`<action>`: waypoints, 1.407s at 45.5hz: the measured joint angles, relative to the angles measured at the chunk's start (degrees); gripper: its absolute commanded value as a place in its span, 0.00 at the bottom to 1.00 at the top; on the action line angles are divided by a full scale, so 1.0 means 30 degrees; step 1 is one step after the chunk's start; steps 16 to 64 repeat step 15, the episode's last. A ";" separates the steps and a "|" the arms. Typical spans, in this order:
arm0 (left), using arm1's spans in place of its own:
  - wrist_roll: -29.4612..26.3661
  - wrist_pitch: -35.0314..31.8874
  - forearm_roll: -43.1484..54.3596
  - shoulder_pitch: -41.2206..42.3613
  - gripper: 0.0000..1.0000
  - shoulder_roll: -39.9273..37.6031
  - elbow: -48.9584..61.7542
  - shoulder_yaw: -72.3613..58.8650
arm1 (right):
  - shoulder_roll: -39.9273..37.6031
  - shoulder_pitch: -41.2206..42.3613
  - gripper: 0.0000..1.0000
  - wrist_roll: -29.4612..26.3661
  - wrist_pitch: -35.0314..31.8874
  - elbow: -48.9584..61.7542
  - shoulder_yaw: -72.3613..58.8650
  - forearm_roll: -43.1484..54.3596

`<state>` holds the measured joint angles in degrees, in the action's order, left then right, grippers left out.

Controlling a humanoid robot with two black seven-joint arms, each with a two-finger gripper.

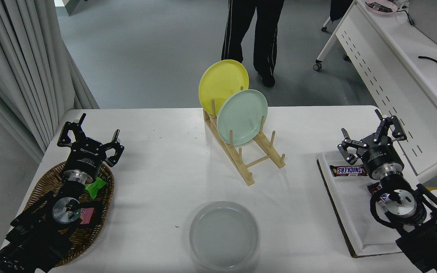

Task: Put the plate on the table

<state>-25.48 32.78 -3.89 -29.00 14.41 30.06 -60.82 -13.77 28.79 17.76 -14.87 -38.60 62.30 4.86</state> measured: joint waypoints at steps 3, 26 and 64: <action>0.0000 0.0000 0.0001 0.0000 1.00 0.0000 0.0000 0.0000 | 0.0290 0.0012 1.00 0.0014 -0.0068 0.0126 -0.0016 -0.0051; 0.0000 0.0000 0.0004 0.0000 1.00 0.0000 0.0000 0.0000 | 0.0962 0.0109 1.00 0.0045 -0.0258 0.0628 0.0004 -0.0151; 0.0000 0.0000 0.0004 0.0000 1.00 0.0000 0.0000 0.0000 | 0.0962 0.0109 1.00 0.0045 -0.0258 0.0628 0.0004 -0.0151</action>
